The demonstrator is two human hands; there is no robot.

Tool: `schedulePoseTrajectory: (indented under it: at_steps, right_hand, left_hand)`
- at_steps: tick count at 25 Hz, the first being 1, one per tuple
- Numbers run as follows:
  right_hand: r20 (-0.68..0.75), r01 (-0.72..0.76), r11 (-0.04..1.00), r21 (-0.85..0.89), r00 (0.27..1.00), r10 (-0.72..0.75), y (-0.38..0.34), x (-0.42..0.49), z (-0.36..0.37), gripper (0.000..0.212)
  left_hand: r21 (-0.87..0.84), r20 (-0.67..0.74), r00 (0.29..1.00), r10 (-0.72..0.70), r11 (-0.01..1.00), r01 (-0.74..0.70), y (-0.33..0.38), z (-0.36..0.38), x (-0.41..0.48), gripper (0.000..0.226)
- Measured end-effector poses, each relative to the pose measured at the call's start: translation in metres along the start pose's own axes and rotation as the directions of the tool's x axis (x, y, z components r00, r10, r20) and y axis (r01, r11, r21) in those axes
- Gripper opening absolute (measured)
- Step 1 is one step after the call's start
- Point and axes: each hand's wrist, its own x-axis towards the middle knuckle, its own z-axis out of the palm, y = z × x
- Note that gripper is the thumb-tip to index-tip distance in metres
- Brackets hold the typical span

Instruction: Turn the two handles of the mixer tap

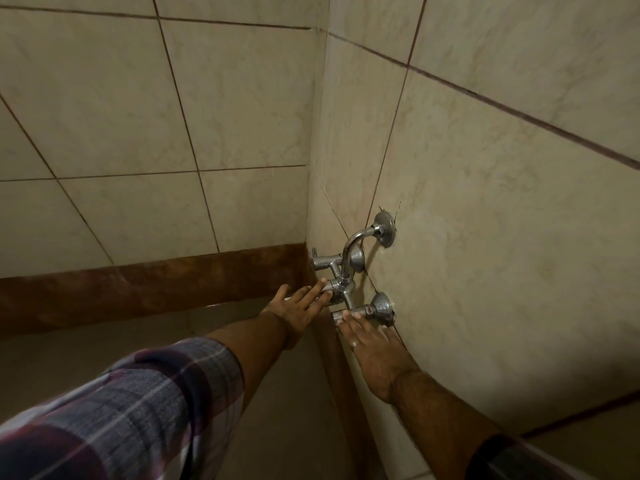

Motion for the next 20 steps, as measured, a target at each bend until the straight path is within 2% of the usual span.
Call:
schedulePoseTrajectory:
  at_steps: [5, 12, 18, 20]
  right_hand:
    - [-0.033, -0.009, 0.999, -0.037, 0.999, 0.008, -0.002, -0.004, 0.01, 0.074]
    - [-0.104, -0.034, 0.999, 0.005, 0.994, 0.034, -0.005, -0.003, 0.027, 0.081]
    - [-0.077, -0.06, 0.998, -0.011, 0.995, 0.059, -0.007, -0.004, 0.028, 0.09]
    - [-0.01, -0.073, 0.996, -0.047, 0.997, 0.072, -0.008, -0.004, 0.014, 0.088]
  left_hand:
    - [0.003, -0.013, 1.0, -0.002, 1.0, 0.002, 0.001, 0.002, 0.0, 0.1]
    - [0.017, -0.016, 1.0, -0.01, 1.0, 0.011, 0.004, 0.007, 0.001, 0.1]
    - [0.058, -0.021, 0.999, -0.031, 0.998, 0.032, 0.011, 0.0, -0.003, 0.1]
    - [0.07, 0.025, 0.999, -0.047, 0.997, 0.046, 0.01, -0.014, -0.007, 0.105]
